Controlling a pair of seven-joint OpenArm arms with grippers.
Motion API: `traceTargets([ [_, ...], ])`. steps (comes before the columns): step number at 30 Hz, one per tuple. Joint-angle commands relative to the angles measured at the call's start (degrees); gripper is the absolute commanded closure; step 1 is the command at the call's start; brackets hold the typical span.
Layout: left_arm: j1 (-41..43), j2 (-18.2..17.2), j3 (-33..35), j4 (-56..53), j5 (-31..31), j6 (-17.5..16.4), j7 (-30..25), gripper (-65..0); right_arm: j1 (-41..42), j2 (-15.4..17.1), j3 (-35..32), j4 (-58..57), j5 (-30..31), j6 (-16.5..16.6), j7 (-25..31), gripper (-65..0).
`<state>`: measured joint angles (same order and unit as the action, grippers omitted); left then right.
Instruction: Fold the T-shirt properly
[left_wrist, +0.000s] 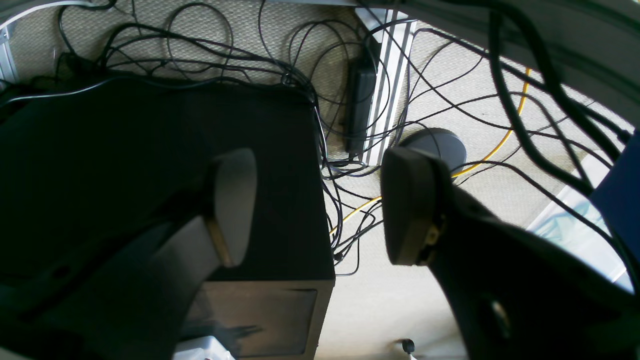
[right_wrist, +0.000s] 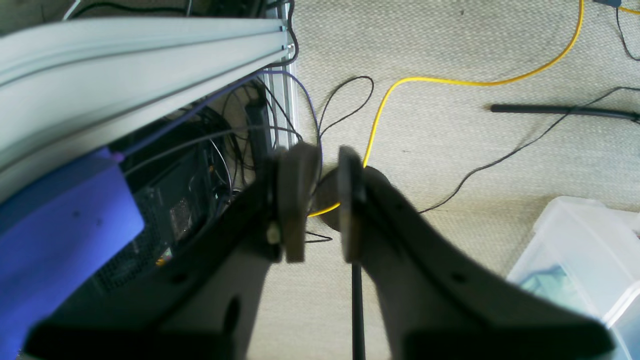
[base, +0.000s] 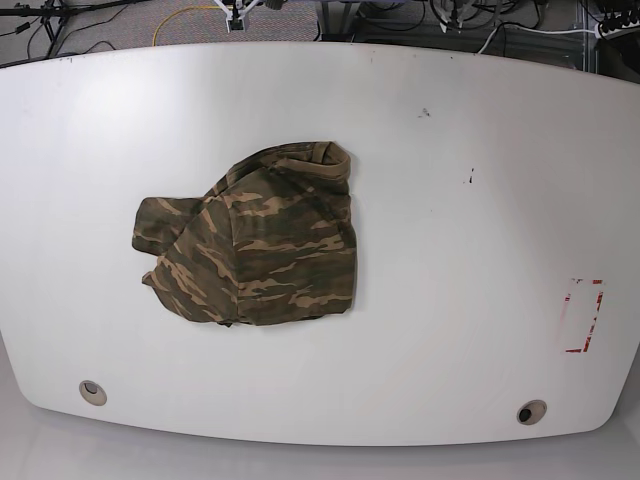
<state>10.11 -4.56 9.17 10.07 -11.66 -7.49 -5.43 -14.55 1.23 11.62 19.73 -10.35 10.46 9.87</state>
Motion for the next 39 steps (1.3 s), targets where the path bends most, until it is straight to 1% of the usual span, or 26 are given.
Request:
traceTargets([
  [1, 0.3, -0.2, 0.1, 0.1, 0.1, 0.0, 0.3, -36.8, -0.7, 0.0, 0.0, 0.3, 0.1, -0.1, 0.3, -10.5],
  [39, -0.3, -0.3, 0.0, 0.9, 0.2, 0.0, -0.4, -37.5, -0.7, 0.2, -0.3, 0.2, 0.5, -0.3, 0.4, -10.4],
])
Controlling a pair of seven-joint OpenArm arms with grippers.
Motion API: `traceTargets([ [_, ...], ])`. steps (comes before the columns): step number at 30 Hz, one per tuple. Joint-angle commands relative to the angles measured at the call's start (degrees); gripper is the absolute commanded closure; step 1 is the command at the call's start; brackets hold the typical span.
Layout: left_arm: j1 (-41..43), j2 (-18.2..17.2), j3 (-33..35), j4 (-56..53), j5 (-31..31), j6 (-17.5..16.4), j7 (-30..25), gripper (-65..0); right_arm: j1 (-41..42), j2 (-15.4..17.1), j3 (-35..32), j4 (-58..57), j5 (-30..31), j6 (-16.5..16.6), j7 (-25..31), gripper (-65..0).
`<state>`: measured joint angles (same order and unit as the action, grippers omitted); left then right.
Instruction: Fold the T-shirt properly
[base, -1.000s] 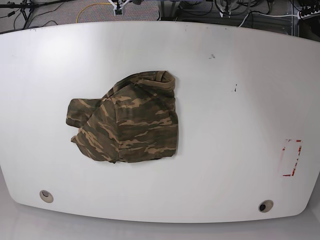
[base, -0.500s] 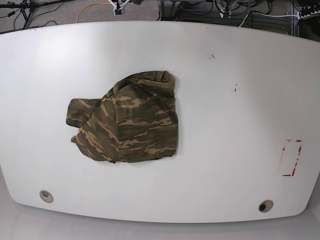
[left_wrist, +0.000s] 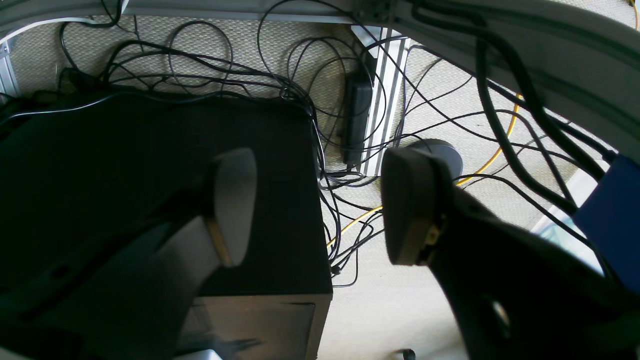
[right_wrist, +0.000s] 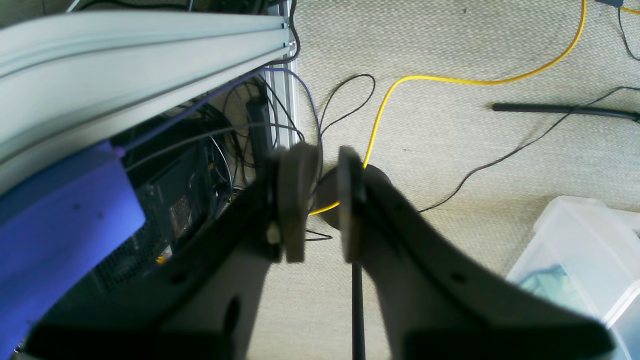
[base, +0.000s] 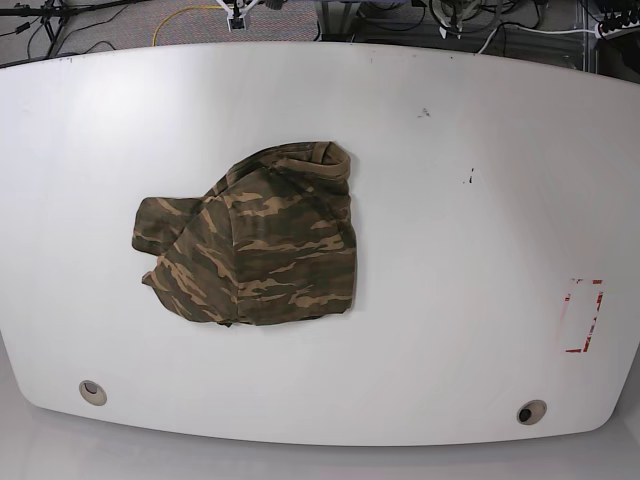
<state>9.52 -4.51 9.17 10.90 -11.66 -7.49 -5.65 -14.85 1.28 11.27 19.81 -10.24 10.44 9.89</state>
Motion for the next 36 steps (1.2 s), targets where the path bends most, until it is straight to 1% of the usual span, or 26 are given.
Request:
traceTargets([
  [1, 0.3, -0.3, 0.1, 0.0, 0.3, 0.0, -0.2, -37.4, -0.4, 0.1, 0.1, 0.1, 0.4, -0.3, 0.3, -10.4],
  [36, 0.4, -0.3, 0.1, 0.3, 0.6, -0.2, 0.3, -37.3, -0.9, 0.1, -0.1, 0.7, 0.3, -0.1, 0.1, -10.2],
])
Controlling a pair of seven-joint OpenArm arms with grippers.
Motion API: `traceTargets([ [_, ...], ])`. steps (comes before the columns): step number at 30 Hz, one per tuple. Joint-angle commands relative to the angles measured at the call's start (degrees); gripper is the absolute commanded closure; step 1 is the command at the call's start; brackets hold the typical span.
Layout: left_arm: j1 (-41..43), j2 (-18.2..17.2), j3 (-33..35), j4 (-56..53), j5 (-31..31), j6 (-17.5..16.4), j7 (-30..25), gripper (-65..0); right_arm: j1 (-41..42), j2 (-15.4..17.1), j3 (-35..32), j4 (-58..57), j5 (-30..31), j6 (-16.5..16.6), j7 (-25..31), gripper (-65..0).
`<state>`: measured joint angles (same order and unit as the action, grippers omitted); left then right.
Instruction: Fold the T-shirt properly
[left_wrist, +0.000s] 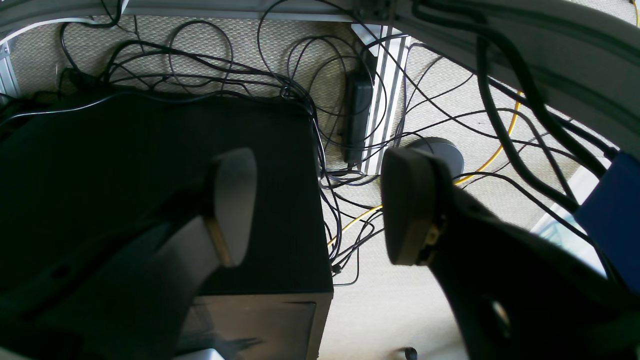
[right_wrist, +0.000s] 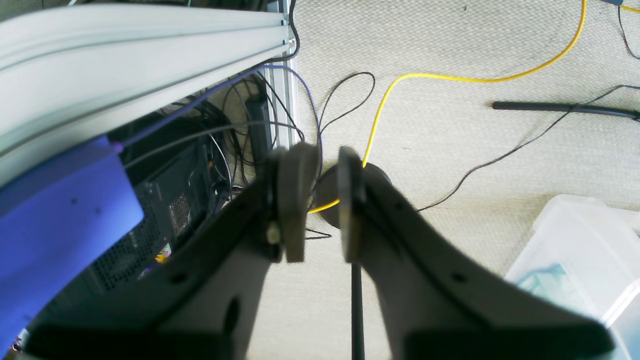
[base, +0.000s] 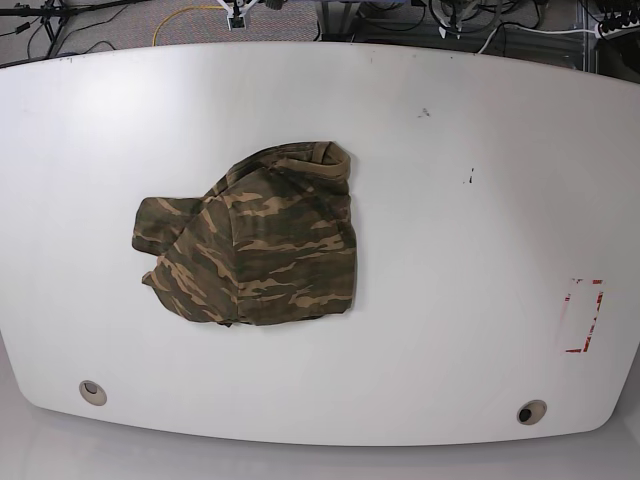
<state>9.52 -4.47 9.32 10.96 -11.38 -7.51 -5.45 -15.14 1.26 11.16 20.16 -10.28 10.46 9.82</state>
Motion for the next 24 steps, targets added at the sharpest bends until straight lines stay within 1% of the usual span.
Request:
traceTargets([
  [1, 0.4, -0.3, 0.0, 0.3, 0.3, 0.0, 0.1, -37.3, -0.8, 0.1, 0.0, 0.5, 0.3, -0.2, 0.2, -10.3],
  [24, 0.2, -0.4, 0.0, 0.6, 0.3, 0.3, 0.4, -37.1, -1.4, 0.0, 0.1, 0.8, 0.2, -0.1, 0.1, -10.1],
])
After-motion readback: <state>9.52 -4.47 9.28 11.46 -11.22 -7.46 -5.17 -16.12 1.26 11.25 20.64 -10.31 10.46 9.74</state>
